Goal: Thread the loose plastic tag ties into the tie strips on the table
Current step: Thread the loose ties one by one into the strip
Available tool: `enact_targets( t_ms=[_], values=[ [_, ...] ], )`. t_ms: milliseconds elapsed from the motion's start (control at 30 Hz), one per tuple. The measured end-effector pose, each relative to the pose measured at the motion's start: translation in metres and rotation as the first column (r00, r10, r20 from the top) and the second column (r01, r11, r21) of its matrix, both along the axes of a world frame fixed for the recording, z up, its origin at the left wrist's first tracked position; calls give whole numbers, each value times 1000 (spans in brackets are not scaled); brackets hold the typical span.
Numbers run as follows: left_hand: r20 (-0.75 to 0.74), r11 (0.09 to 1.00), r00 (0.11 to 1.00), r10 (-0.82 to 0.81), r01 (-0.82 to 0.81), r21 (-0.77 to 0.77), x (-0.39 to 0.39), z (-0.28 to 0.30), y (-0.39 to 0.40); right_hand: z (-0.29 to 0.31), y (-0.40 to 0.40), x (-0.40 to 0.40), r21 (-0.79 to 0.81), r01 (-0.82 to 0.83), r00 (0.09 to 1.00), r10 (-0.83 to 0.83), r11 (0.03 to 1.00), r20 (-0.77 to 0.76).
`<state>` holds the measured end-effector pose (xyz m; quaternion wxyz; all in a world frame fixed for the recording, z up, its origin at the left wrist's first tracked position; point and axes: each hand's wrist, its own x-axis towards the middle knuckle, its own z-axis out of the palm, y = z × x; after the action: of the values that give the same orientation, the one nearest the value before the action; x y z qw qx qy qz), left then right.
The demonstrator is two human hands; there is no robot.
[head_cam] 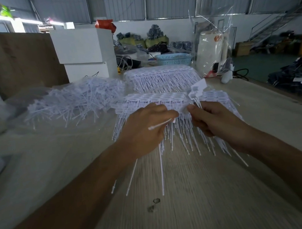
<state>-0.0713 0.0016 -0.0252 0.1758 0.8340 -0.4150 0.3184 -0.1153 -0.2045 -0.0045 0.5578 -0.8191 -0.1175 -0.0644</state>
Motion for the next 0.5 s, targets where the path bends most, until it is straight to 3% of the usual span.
enact_targets(
  t_ms=[67,267,500],
  values=[
    [-15,1000,1000,17,-17,-8,-4,1,-4,-1,0,-1,4,-12,1000,12,1000,-21],
    [-240,961,969,-54,-14,-275,-9,2,-14,-4,3,-4,35,-65,993,68,997,-99],
    [-239,937,961,-137,48,-346,-13,2,-18,-4,4,-5,119,-97,968,122,988,-221]
  ],
)
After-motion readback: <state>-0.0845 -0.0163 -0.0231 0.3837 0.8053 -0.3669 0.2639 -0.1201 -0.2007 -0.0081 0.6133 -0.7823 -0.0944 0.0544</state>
